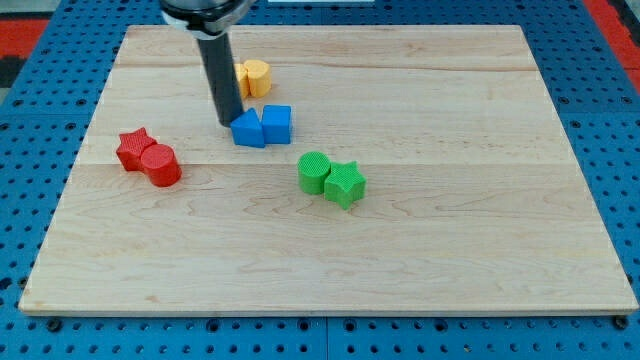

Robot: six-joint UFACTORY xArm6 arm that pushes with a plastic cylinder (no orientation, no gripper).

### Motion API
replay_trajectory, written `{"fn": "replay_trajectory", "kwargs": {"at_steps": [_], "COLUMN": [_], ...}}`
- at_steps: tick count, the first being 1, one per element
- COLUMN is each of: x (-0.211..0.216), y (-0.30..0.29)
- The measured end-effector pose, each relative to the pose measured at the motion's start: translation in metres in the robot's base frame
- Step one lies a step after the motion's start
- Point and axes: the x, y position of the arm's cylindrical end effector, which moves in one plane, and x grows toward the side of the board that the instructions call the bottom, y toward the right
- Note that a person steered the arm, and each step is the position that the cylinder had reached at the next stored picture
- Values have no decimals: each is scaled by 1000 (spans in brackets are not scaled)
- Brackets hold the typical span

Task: Move the blue blocks towards the right side of the board

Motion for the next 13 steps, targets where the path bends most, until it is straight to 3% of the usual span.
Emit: {"fn": "replay_trajectory", "kwargs": {"at_steps": [1, 3, 5, 6, 8, 9, 11, 12, 13], "x": [0, 6, 68, 78, 40, 15, 10, -12, -16], "y": [24, -37, -47, -31, 41, 48, 7, -2, 15]}}
